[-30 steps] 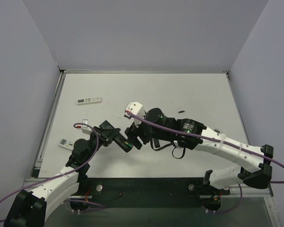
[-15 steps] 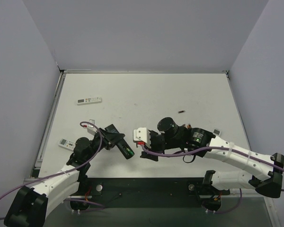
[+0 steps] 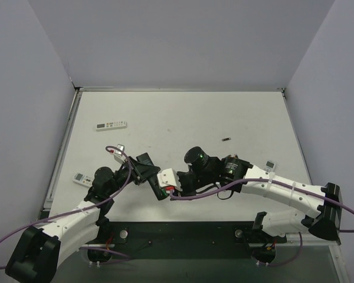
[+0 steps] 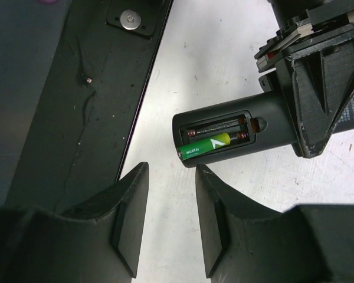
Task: Load the batteries into the remote control
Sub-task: Load the battery into the remote control.
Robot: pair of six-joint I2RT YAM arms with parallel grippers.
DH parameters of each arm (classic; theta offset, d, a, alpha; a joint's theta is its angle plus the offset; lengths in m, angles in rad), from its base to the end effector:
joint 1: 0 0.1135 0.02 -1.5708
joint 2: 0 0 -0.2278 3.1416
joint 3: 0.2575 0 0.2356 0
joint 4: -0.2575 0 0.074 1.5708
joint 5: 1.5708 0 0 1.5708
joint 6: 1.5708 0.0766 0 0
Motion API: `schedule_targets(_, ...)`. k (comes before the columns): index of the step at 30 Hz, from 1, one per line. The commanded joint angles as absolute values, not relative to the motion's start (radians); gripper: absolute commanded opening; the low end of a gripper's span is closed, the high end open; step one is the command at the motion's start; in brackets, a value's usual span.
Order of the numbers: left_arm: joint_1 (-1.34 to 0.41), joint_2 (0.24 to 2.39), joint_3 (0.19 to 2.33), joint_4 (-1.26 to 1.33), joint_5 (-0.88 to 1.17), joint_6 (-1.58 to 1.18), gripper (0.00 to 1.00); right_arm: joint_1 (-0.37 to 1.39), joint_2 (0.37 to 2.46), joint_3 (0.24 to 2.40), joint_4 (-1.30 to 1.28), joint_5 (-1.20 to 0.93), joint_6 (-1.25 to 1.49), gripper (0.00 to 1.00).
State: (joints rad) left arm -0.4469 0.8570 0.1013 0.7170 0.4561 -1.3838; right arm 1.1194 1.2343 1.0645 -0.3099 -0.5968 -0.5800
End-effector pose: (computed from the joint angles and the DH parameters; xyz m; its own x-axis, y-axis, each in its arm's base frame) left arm 0.1842 -0.1257 0.1676 -0.7777 -0.6055 -0.1690 0.1116 0.1316 -0.9850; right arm 0.0927 0.2899 0.2858 0.3587 -0.2993 -0.8842 -0.9148 -0.3010 -0.2692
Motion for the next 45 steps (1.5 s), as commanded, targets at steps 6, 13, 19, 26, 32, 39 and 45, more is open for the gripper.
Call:
schedule_targets(6, -0.46, 0.89, 0.178, 0.828, 0.526, -1.388, 0.0, 1.114, 1.298, 1.135, -0.296, -0.652, -0.643, 0.33)
schedule_targets(13, -0.465, 0.894, 0.186, 0.838, 0.529, -1.393, 0.0, 1.109, 1.331, 1.154, -0.296, -0.663, -0.647, 0.33)
schedule_targets(19, -0.466, 0.894, 0.189, 0.838, 0.532, -1.394, 0.0, 1.109, 1.348, 1.158, -0.296, -0.667, -0.643, 0.3)
schedule_targets(26, -0.471, 0.894, 0.19, 0.838, 0.528, -1.396, 0.0, 1.109, 1.362, 1.164, -0.293, -0.641, -0.632, 0.29)
schedule_targets(32, -0.476, 0.89, 0.19, 0.839, 0.519, -1.402, 0.0, 1.109, 1.371, 1.166, -0.293, -0.62, -0.626, 0.29)
schedule_targets(39, -0.479, 0.893, 0.196, 0.841, 0.512, -1.407, 0.0, 1.109, 1.382, 1.158, -0.293, -0.58, -0.621, 0.27)
schedule_targets(45, -0.48, 0.894, 0.204, 0.841, 0.512, -1.41, 0.0, 1.109, 1.39, 1.158, -0.293, -0.555, -0.615, 0.26)
